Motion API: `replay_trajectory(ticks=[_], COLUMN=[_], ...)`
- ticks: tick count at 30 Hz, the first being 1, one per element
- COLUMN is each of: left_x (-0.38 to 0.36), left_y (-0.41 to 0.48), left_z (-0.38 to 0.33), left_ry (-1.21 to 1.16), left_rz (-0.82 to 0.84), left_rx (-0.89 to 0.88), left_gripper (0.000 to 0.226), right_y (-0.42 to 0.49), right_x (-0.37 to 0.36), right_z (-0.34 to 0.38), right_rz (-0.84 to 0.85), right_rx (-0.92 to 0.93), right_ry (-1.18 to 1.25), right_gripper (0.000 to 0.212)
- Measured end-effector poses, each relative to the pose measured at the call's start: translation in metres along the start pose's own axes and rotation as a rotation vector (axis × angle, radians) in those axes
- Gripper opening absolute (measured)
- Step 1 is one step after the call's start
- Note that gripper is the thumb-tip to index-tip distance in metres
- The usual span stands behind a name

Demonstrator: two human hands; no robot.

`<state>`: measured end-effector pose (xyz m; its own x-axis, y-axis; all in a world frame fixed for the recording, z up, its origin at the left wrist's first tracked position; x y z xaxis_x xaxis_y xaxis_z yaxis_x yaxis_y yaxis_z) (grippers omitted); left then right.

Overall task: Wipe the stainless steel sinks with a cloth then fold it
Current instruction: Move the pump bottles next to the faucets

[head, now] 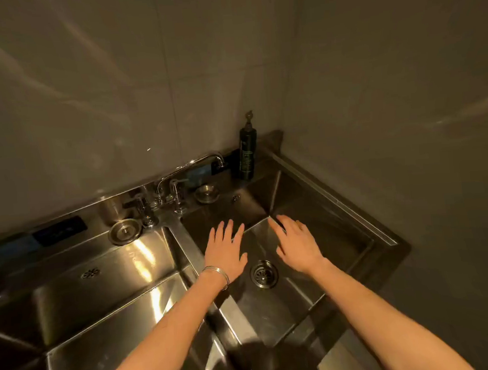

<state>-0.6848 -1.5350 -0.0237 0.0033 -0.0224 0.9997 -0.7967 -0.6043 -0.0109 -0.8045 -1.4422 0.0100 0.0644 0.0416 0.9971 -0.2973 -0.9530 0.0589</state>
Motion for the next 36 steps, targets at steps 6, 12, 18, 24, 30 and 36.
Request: replay_trajectory(ticks=[6,12,18,24,30,36], left_x=[-0.007,-0.007,-0.015,-0.036,-0.053,-0.064], left_y=[0.065,0.138,0.203,0.250,0.266,0.272], left_z=[-0.004,-0.012,-0.015,-0.003,0.011,0.013], left_ry=[-0.007,-0.057,-0.096,-0.126,-0.125,-0.149], left_rz=[0.010,0.019,0.055,0.071,0.117,0.115], left_rx=[0.084,0.218,0.335,0.382,0.427,0.452], left_gripper=[0.074,0.077,0.079,0.079,0.081,0.080], right_y=[0.084,0.180,0.263,0.331,0.369,0.370], right_x=[0.001,0.017,0.017,0.020,0.017,0.010], right_z=[-0.050,-0.097,-0.137,-0.144,-0.130,-0.115], right_rz=[-0.020,-0.070,-0.070,-0.111,-0.025,0.075], right_rx=[0.113,0.220,0.279,0.307,0.346,0.391], right_ry=[-0.007,0.023,0.040,0.096,0.232,0.516], right_gripper=[0.065,0.065,0.066,0.064,0.071,0.068])
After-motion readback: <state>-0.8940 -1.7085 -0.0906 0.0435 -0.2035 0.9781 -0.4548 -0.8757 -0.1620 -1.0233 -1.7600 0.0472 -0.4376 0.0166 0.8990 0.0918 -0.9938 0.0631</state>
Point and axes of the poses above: each hand's wrist, its own y-axis towards the middle knuckle, its own x-axis out of the back of the hand, z = x × y, the point moved 7 cm from there along y, towards the middle knuckle, and after that the axes turned 1 degree about -z, right-handed, at the moved point
